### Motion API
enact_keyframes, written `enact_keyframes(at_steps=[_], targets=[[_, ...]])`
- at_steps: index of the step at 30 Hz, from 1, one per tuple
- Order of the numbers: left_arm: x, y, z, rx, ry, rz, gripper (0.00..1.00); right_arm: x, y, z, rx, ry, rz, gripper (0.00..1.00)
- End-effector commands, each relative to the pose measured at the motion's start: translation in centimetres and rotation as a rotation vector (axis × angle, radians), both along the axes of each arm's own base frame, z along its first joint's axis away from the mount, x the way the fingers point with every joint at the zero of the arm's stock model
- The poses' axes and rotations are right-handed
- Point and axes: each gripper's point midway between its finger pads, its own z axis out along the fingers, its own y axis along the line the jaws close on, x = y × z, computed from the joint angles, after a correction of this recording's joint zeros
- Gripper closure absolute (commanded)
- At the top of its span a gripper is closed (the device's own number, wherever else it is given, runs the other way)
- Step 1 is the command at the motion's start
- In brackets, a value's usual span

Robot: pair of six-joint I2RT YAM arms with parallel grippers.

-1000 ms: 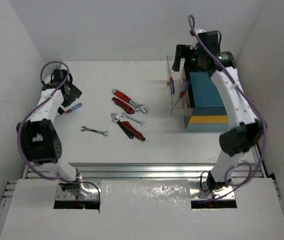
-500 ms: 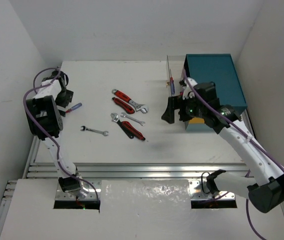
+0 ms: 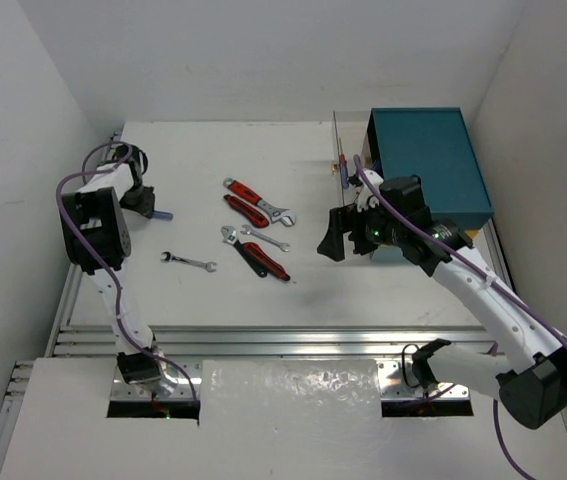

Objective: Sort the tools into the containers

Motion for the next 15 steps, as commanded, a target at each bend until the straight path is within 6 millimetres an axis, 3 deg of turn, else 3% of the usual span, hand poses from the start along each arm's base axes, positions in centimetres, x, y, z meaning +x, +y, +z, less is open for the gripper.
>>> enact_keyframes(at_steps=[1, 3, 5, 6, 7, 8, 9, 10, 11, 12, 13, 14, 15], targets=[[4.1, -3.2, 0.9, -0.105, -0.197, -0.126, 1.00, -0.6, 2.0, 1.1, 0.097, -0.054, 0.113, 0.01], [5.2, -5.3, 2.2, -0.134, -0.295, -0.228, 1.00, -1.2, 2.8, 1.5, 0.157, -0.054, 0.144, 0.01], [8.0, -10.0, 7.7, -0.188, -0.528, -0.439, 1.00, -1.8, 4.2, 2.6, 0.247, -0.077, 0.209, 0.01], [7.5, -12.1, 10.0, -0.200, -0.602, -0.510, 1.00, -1.9, 4.7, 3.1, 0.292, -0.058, 0.209, 0.01], [8.0, -16.2, 12.8, -0.219, -0.714, -0.651, 1.00, -2.0, 5.4, 4.2, 0.346, -0.077, 0.244, 0.01], [7.1, -18.6, 13.2, -0.241, -0.748, -0.728, 1.00, -1.9, 5.9, 4.6, 0.388, -0.045, 0.227, 0.01], [6.4, -20.9, 16.2, -0.222, -0.828, -0.827, 1.00, -1.3, 6.3, 5.7, 0.427, -0.075, 0.221, 0.01], [5.2, -25.9, 18.1, -0.250, -0.897, -0.956, 1.00, -0.8, 6.2, 5.8, 0.439, -0.071, 0.181, 0.01], [3.6, -27.9, 17.8, -0.271, -0.903, -1.012, 1.00, -0.4, 6.3, 6.2, 0.467, -0.047, 0.142, 0.01], [1.5, -31.5, 19.7, -0.298, -0.958, -1.084, 1.00, 0.2, 6.4, 6.5, 0.469, -0.055, 0.121, 0.01], [0.6, -33.2, 21.1, -0.306, -1.028, -1.115, 1.00, 0.4, 6.5, 6.5, 0.468, -0.045, 0.111, 0.01], [-1.1, -34.3, 20.3, -0.344, -1.028, -1.132, 1.00, 0.6, 6.6, 6.4, 0.467, -0.039, 0.104, 0.01], [-2.5, -35.7, 21.8, -0.387, -1.074, -1.144, 1.00, 0.9, 6.7, 6.0, 0.460, -0.028, 0.091, 0.01]])
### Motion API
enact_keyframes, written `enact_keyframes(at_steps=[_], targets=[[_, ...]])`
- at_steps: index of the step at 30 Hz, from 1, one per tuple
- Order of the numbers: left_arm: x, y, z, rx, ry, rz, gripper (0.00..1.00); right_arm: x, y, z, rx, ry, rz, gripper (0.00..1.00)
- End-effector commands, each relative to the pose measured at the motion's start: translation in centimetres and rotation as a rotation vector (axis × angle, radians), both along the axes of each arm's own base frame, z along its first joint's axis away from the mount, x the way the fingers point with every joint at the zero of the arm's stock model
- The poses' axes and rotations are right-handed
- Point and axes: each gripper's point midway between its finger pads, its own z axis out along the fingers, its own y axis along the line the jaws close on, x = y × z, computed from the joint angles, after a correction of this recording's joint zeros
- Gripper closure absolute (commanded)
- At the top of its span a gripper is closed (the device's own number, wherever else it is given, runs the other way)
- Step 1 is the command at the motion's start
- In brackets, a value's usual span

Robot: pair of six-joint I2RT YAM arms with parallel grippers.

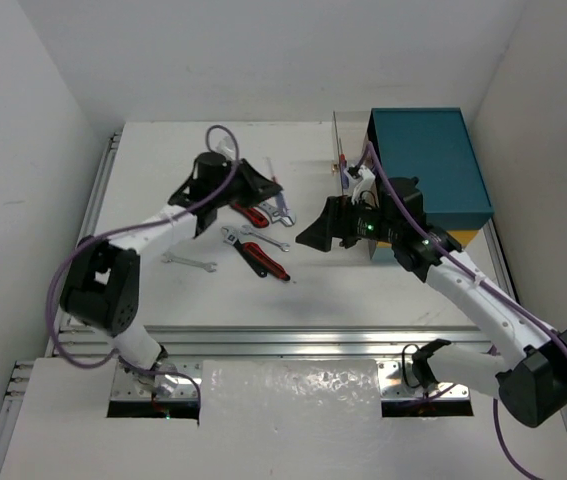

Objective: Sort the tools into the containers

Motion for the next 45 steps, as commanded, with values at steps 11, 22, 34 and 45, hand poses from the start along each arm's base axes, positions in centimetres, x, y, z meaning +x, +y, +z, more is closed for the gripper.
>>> enact_keyframes(at_steps=[11, 22, 34, 45], targets=[[-13.7, -14.3, 13.0, -0.307, -0.400, -0.415, 1.00, 3.2, -0.6, 0.9, -0.025, -0.067, -0.152, 0.20], [-14.8, -14.1, 15.0, -0.251, -0.407, -0.378, 0.15, 3.7, -2.2, 2.9, -0.071, -0.140, -0.217, 1.00], [-15.0, 1.7, 13.2, 0.352, -0.236, 0.164, 0.00, 15.4, -13.1, 2.6, -0.588, -0.025, -0.577, 0.96], [-20.5, 7.7, 8.7, 0.594, -0.174, 0.108, 0.00, 19.2, -8.6, 6.0, -0.635, -0.107, -0.519, 0.42]])
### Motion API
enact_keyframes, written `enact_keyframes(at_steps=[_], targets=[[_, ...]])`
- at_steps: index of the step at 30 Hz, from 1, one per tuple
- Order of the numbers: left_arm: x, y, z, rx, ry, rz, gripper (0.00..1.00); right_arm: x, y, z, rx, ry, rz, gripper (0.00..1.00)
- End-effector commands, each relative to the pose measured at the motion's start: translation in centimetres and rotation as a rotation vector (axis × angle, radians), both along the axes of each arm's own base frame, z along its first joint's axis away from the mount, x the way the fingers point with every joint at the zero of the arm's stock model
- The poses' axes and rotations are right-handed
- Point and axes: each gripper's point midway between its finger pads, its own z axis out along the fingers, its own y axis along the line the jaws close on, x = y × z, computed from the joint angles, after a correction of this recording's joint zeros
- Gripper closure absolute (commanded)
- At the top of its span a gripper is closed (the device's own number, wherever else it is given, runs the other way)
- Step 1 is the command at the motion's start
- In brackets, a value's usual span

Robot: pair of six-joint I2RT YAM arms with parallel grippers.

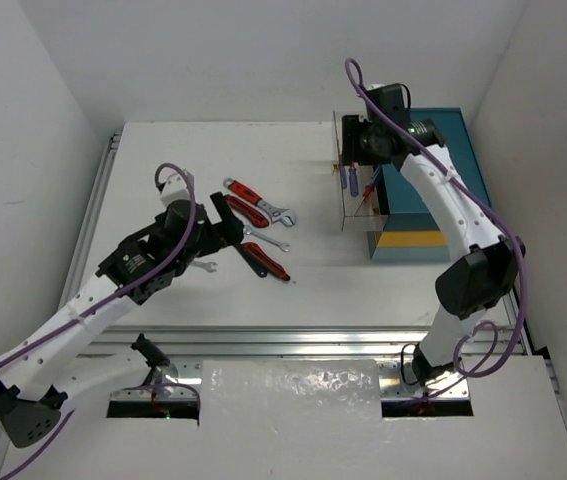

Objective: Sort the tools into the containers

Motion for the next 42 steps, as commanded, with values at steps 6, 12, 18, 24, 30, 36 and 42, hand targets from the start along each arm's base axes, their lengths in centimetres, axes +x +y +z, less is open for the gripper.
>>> enact_keyframes(at_steps=[6, 12, 18, 24, 30, 36, 42], targets=[[-3.6, 4.5, -1.0, 0.109, -0.045, 0.003, 0.00, 0.9, 9.6, 2.8, -0.145, -0.132, 0.197, 0.98], [-4.1, 3.7, -0.9, 0.071, -0.082, -0.058, 0.00, 5.1, 8.8, -1.4, -0.344, -0.134, 0.085, 1.00], [-4.2, 3.9, -0.9, 0.058, -0.096, -0.052, 0.00, 7.9, 4.7, -1.9, -0.557, -0.177, -0.044, 1.00], [-4.4, 4.0, -0.5, 0.042, -0.119, -0.052, 0.00, 8.0, -1.0, -3.9, -0.612, -0.093, -0.134, 1.00], [-4.3, 3.8, -0.7, 0.043, -0.112, -0.061, 0.00, 7.8, -6.1, -3.8, -0.655, -0.066, -0.230, 1.00], [-4.2, 4.4, -1.0, 0.054, -0.098, -0.019, 0.00, 8.0, -8.7, -3.0, -0.751, -0.064, -0.265, 1.00], [-4.1, 4.5, -1.1, 0.050, -0.095, -0.002, 0.00, 7.9, -10.2, -2.9, -0.807, -0.061, -0.311, 1.00]])
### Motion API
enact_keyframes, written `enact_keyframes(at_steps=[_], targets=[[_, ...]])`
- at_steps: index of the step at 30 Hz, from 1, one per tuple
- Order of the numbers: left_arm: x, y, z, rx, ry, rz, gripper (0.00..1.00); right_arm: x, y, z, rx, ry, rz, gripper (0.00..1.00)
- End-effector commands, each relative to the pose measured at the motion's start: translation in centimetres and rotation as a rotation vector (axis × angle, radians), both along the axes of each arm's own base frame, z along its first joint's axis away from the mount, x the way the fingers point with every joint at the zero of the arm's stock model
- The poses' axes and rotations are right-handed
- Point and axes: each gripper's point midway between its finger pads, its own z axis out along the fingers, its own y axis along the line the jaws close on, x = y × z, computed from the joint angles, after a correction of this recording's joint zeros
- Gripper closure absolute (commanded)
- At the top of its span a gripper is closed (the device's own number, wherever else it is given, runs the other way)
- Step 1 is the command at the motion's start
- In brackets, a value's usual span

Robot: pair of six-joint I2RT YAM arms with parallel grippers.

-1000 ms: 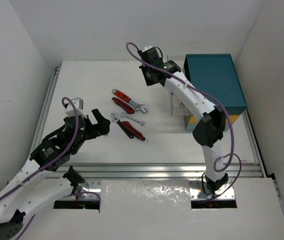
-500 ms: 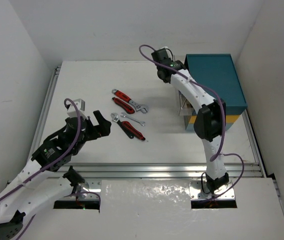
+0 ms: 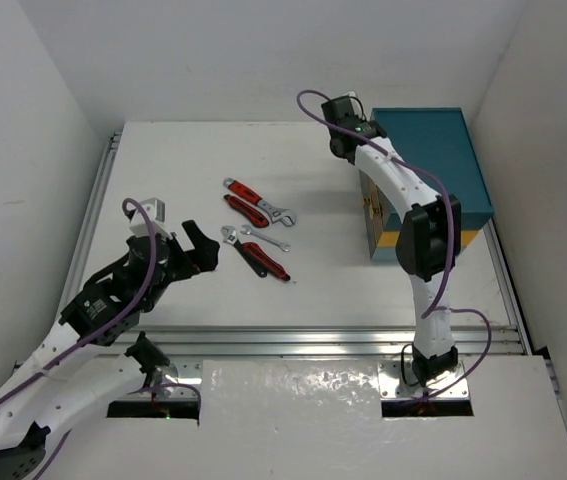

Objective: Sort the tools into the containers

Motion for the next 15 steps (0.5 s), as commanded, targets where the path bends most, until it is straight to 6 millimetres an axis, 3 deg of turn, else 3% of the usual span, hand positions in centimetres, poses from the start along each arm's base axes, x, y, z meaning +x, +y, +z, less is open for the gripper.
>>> enact_keyframes(at_steps=[1, 5, 7, 8, 9, 10, 11, 12, 13, 14, 15], targets=[[0.5, 0.1, 0.6, -0.018, -0.025, 0.026, 0.00, -0.8, -3.7, 3.8, -0.105, -0.056, -0.095, 1.00], [0.8, -0.4, 0.1, -0.032, -0.010, 0.030, 0.00, -1.1, -3.9, 3.8, -0.106, -0.072, -0.113, 1.00], [1.1, -1.8, -0.8, -0.071, 0.008, -0.003, 0.00, -1.4, -3.9, 4.3, -0.104, -0.062, -0.113, 1.00], [1.4, -2.7, -1.3, -0.091, 0.022, -0.022, 0.00, -1.8, -2.9, 4.3, -0.025, -0.066, -0.110, 1.00], [1.7, -4.6, -1.3, -0.151, 0.004, -0.088, 0.00, -2.2, 0.0, 3.5, 0.128, -0.002, 0.000, 0.96], [2.2, -5.9, -1.2, -0.185, -0.012, -0.127, 0.00, -3.1, 1.7, 5.7, 0.246, -0.042, 0.047, 0.92], [2.8, -7.1, -1.5, -0.205, -0.008, -0.157, 0.00, -4.2, 3.7, 5.9, 0.319, -0.026, 0.108, 0.84], [3.6, -8.9, 0.0, -0.272, -0.061, -0.207, 0.00, -5.2, 5.9, 6.9, 0.407, -0.029, 0.188, 0.59], [4.6, -10.2, -0.5, -0.282, -0.048, -0.227, 0.00, -7.1, 6.1, 11.2, 0.451, -0.122, 0.222, 0.52], [5.4, -12.1, 1.9, -0.349, -0.103, -0.276, 0.00, -8.5, 7.3, 11.8, 0.466, -0.141, 0.263, 0.36], [6.0, -13.2, 2.6, -0.371, -0.112, -0.305, 0.00, -9.8, 7.6, 12.9, 0.486, -0.161, 0.290, 0.25]])
